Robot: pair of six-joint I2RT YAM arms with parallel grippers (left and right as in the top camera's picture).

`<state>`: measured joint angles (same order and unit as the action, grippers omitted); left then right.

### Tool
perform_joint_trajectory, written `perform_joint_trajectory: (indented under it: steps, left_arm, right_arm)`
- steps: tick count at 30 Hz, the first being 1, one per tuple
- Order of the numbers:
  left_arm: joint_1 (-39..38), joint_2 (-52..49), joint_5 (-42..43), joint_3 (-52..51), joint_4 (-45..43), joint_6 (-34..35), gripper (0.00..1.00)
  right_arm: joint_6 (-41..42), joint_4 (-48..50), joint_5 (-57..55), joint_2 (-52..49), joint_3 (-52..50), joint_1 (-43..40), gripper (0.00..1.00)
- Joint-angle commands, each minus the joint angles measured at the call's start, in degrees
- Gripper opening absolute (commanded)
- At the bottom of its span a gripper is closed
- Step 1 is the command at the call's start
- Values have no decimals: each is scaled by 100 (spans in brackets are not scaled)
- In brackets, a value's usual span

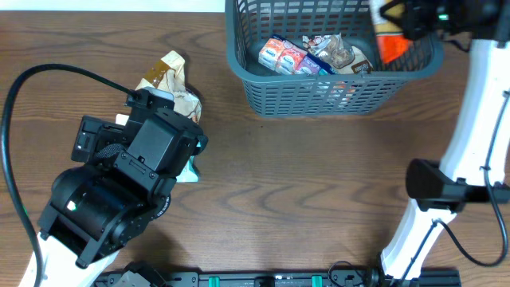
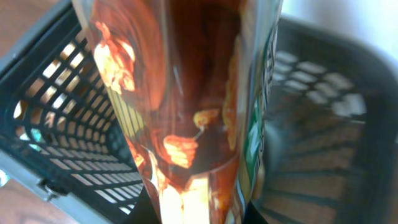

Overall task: Pack container
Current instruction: 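Lift the spaghetti pack over and lower it into the basket, then open the right gripper and withdraw it to the right edge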

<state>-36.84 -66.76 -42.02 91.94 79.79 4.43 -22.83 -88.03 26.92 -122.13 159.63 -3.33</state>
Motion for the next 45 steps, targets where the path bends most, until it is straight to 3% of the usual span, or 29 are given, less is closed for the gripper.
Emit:
perform_joint_trajectory:
  steps: [1,9,22,24,26,28,29,33,41,42,43,45]
  left_arm:
    - [17,-11,-66,20,31,-9,98]
    - [17,-11,-66,20,31,-11,99]
    - [17,-11,-66,20,31,-9,99]
    - [17,-11,-66,20,31,-9,99]
    - [17,-11,-66,20,31,-9,99]
    - [17,-11,-66,20,31,-9,99]
    - [17,-11,-66,20,31,-9,99]
    - [17,-11,-66,20,31,-11,99]
    - [17,-11,-66,20,31,-11,99]
    - [17,-11,-66,20,31,-9,99]
    - [17,-11,-66,20,31,-11,99]
    - [17,-11,-66,20,31,-9,99]
  right_arm:
    - [-173,22,-15,-48,142,413,1]
    - [-546,-179,-966,-568,125,870,1]
    - [-861,-221,-1073,-979,-85,861,2]
    - [-857,-221,-1108,-979,-87,857,15]
    - [-859,-219,-1167,-979,-98,844,20]
    - [-857,-221,-1213,-979,-98,820,47]
    - [-857,-221,-1213,-979,-98,802,52]
    - [-857,-166,-1211,-979,-98,748,63]
    - [-621,374,-1211,-949,-72,706,71]
    - [-507,514,-1211,-927,-42,695,80]
    - [-422,645,-1209,-885,7,678,95]
    - [-269,938,-1211,-761,120,634,99]
